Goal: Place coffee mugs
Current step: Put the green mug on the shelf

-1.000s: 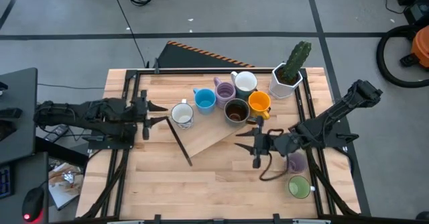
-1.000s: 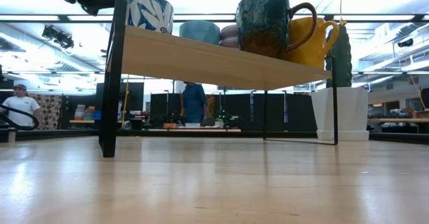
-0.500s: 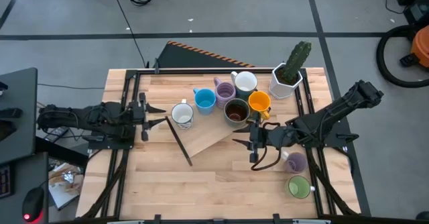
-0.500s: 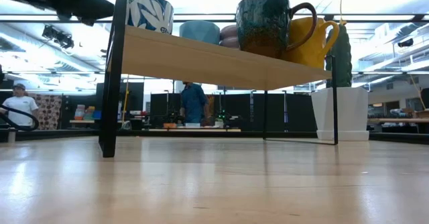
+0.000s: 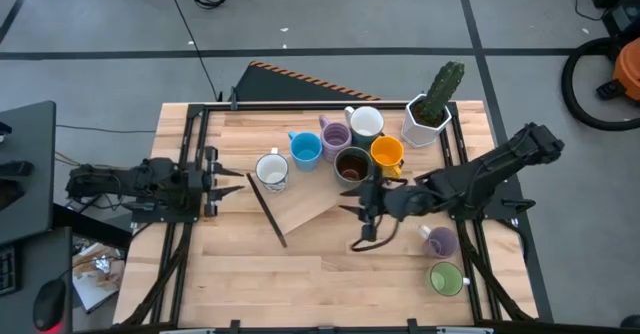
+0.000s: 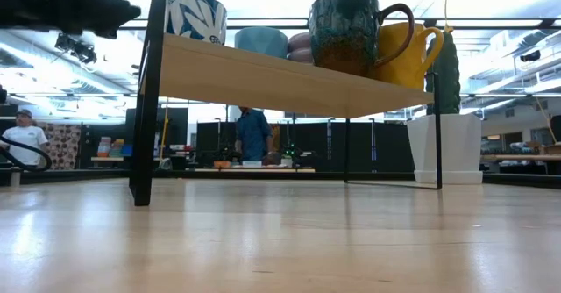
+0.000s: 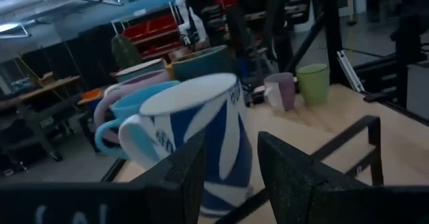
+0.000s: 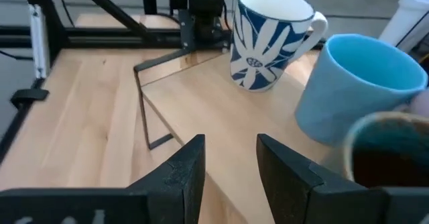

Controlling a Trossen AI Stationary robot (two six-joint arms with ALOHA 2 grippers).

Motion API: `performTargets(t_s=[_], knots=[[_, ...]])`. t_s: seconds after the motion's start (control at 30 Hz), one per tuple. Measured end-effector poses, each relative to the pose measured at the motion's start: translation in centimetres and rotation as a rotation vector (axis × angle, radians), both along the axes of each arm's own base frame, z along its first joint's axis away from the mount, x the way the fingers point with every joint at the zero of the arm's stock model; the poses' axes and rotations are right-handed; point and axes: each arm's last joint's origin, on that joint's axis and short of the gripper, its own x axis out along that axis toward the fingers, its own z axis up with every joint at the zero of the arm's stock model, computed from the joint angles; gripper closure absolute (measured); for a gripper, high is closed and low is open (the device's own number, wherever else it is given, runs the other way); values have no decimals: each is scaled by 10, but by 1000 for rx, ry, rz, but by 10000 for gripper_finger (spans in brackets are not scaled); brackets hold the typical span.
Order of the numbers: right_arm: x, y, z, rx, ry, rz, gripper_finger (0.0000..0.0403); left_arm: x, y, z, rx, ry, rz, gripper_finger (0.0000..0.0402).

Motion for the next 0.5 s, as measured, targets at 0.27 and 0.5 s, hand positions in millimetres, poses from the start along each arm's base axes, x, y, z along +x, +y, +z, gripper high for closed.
performTargets(t_s=[0.27,0.5], knots=[[55,6,10,-117,47,-4,263,-5,2,-14,-24,-37,47,260],[98,0,-10,-179,35,-18,263,-6,3,-15,-97,-40,60,260]])
